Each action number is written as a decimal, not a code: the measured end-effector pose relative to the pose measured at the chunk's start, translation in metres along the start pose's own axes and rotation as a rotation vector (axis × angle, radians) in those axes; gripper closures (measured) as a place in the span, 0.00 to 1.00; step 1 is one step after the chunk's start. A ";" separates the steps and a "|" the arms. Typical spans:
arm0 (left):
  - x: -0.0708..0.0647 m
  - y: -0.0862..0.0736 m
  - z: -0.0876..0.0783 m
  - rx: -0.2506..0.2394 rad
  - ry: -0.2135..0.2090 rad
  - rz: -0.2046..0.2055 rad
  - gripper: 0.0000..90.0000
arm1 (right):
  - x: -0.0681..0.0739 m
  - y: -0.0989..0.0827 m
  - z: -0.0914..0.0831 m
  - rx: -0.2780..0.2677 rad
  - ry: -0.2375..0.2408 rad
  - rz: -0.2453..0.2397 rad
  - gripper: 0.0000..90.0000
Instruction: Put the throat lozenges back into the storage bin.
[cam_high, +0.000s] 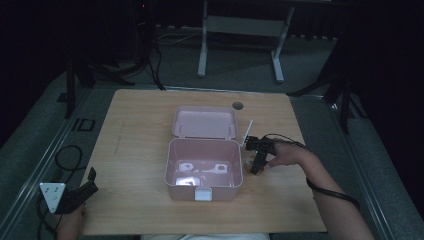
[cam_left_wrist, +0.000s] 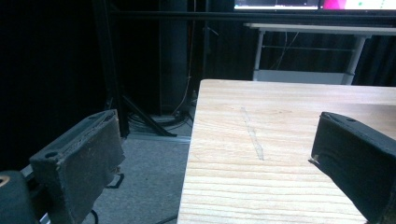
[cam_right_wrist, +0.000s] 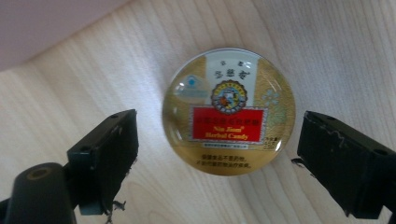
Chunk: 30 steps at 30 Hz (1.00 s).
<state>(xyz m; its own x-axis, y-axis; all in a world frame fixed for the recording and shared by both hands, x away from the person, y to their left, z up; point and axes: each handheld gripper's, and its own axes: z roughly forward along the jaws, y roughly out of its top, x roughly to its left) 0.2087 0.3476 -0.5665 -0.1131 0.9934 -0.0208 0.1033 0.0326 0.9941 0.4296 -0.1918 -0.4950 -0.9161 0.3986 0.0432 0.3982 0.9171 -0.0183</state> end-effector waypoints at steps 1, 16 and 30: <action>0.000 0.000 0.000 0.001 0.000 0.001 0.03 | 0.000 0.000 0.003 0.019 -0.004 -0.005 0.14; -0.001 0.000 0.000 -0.002 -0.003 0.004 0.03 | -0.005 0.013 0.025 0.056 0.009 0.019 0.22; -0.001 0.000 0.000 -0.001 0.000 0.005 0.03 | -0.004 -0.003 -0.004 0.086 0.005 -0.022 0.22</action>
<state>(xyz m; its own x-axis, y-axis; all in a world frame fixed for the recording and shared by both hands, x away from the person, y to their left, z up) 0.2091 0.3466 -0.5665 -0.1126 0.9935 -0.0158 0.1026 0.0275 0.9943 0.4318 -0.1960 -0.4913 -0.9244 0.3782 0.0499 0.3719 0.9226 -0.1026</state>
